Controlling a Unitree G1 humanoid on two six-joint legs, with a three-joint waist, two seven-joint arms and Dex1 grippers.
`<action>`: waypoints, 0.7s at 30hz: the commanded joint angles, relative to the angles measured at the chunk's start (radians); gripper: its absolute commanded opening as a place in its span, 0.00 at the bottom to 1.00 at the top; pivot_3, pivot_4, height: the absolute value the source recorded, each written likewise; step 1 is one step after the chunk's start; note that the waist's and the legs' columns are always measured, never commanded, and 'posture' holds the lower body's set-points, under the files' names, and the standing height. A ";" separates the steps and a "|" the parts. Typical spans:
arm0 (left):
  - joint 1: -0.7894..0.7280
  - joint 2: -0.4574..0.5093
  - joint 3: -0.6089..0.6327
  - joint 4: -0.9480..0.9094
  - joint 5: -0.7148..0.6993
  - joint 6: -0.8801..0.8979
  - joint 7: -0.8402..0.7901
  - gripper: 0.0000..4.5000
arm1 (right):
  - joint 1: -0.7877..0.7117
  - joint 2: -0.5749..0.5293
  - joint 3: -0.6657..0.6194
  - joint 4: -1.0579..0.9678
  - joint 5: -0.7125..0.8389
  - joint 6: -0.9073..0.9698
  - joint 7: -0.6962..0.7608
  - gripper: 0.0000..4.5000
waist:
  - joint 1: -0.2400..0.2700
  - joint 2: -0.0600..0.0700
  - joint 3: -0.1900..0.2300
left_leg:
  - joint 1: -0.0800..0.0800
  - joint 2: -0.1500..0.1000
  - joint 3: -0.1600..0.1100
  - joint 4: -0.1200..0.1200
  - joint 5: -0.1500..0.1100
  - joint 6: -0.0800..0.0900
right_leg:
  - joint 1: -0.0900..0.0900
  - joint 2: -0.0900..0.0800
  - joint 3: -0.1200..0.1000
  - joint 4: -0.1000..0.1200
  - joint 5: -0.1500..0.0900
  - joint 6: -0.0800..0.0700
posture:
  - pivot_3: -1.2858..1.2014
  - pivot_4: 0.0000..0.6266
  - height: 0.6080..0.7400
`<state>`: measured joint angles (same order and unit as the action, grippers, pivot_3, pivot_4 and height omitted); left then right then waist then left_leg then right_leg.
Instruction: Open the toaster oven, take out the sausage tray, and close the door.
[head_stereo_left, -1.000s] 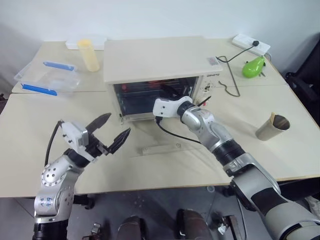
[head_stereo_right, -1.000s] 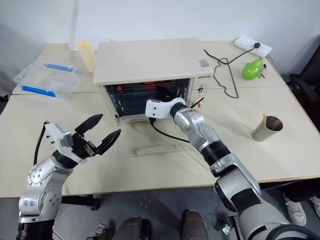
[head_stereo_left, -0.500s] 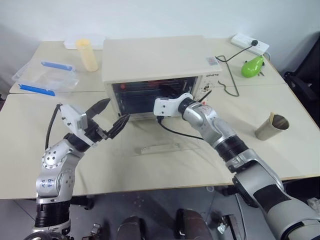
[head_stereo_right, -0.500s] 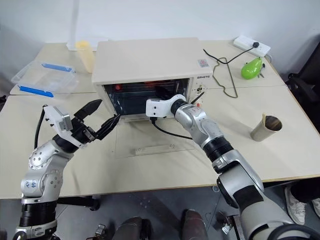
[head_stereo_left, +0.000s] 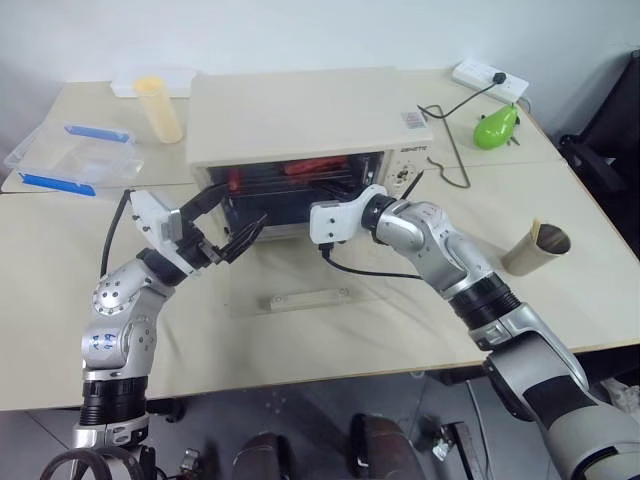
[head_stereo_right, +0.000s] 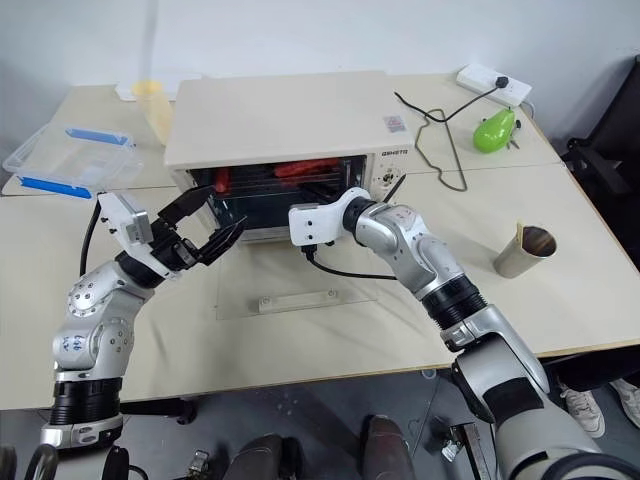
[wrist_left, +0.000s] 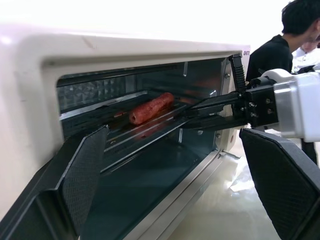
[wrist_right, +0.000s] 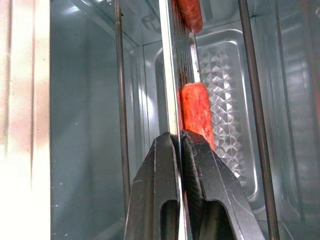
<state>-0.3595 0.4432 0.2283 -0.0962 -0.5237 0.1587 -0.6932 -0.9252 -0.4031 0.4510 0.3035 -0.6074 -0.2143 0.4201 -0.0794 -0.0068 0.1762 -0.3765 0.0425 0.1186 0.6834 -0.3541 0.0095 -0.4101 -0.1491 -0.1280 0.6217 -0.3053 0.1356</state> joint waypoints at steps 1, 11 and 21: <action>-0.005 0.005 0.020 -0.008 -0.015 -0.004 -0.001 1.00 | 0.069 -0.053 -0.087 -0.236 0.083 -0.036 0.042 0.01 | 0.002 0.000 0.000 | 0.000 0.000 -0.001 0.000 0.000 0.000 | 0.000 0.000 0.000 0.000 0.000 0.000 | 0.52 0.24 1.00; 0.042 0.057 0.062 -0.044 -0.094 0.083 -0.053 1.00 | 0.260 -0.138 -0.137 -0.463 0.140 -0.027 0.135 0.01 | 0.030 0.000 0.000 | 0.000 -0.001 0.000 0.004 0.000 0.000 | 0.002 -0.001 0.000 0.000 0.000 0.000 | 0.52 0.24 1.00; 0.135 0.174 0.124 -0.112 -0.218 0.231 -0.138 1.00 | 0.353 -0.203 -0.185 -0.574 0.172 -0.041 0.191 0.01 | 0.048 -0.001 0.000 | 0.000 -0.001 0.000 0.003 0.000 0.000 | 0.001 -0.001 0.000 0.000 0.000 0.000 | 0.52 0.24 1.00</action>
<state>-0.2334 0.6036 0.3202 -0.1688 -0.7115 0.3803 -0.8153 -0.5700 -0.5918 0.3157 -0.1901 -0.4724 -0.2265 0.6177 -0.0315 -0.0073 0.1765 -0.3765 0.0417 0.1190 0.6863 -0.3542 0.0094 -0.4091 -0.1498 -0.1278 0.6213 -0.3053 0.1356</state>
